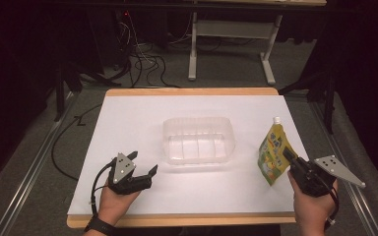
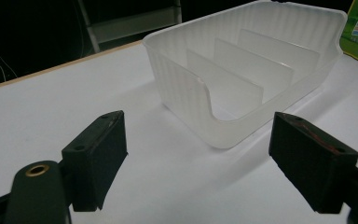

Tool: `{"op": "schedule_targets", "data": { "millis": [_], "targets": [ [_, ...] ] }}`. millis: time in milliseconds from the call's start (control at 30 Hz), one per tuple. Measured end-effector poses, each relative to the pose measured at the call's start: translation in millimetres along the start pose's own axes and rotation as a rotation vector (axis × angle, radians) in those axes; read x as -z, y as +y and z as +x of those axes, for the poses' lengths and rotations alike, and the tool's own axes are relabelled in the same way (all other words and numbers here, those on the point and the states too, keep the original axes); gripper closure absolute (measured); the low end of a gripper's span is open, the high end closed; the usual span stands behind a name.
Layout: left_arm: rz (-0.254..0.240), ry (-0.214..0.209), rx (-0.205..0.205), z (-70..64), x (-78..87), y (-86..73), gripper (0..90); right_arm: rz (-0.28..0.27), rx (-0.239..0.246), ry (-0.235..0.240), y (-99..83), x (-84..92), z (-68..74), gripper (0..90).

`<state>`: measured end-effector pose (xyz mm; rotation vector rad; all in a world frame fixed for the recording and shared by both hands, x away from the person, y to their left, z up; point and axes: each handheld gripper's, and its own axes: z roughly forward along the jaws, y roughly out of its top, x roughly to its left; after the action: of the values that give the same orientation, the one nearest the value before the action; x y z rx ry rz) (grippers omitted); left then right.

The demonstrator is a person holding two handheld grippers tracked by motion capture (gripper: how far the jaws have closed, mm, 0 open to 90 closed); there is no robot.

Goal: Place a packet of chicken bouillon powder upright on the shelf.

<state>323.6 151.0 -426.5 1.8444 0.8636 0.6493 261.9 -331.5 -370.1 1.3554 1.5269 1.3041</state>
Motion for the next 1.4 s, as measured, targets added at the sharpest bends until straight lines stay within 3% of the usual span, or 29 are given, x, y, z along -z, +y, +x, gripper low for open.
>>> {"op": "schedule_targets", "data": {
  "millis": [133, 233, 433, 733, 833, 1167, 1400],
  "targets": [
    [0.001, 0.003, 0.002, 0.5, 0.5, -0.2, 19.6, -0.003, -0.03, 0.028, -2.0, -1.9, -4.6, 89.3],
    [0.003, 0.001, 0.001, 0.2, 0.4, -0.3, 19.6, 0.001, -0.045, 0.044, -5.0, -3.4, -7.3, 82.6],
    [0.008, -0.002, -0.004, -0.5, -0.3, -0.3, 19.6, 0.068, -0.05, 0.035, -17.9, -16.0, -11.9, 73.5],
    [0.01, -0.008, -0.003, -0.7, -1.4, -0.8, 19.7, 0.086, -0.084, 0.064, -22.2, -24.1, -15.2, 80.3],
    [0.01, -0.007, -0.002, -0.4, -1.1, -0.6, 19.7, 0.091, -0.1, 0.073, -22.0, -25.2, -15.7, 90.0],
    [0.01, -0.011, 0.002, -0.3, -1.4, -0.6, 19.7, 0.04, -0.12, 0.068, -17.2, -17.5, -19.0, 90.0],
    [0.008, -0.025, 0.019, -0.9, -6.3, -1.3, 21.6, -0.026, -0.092, 0.091, -3.2, -5.7, -4.8, 90.0]
  ]
}}
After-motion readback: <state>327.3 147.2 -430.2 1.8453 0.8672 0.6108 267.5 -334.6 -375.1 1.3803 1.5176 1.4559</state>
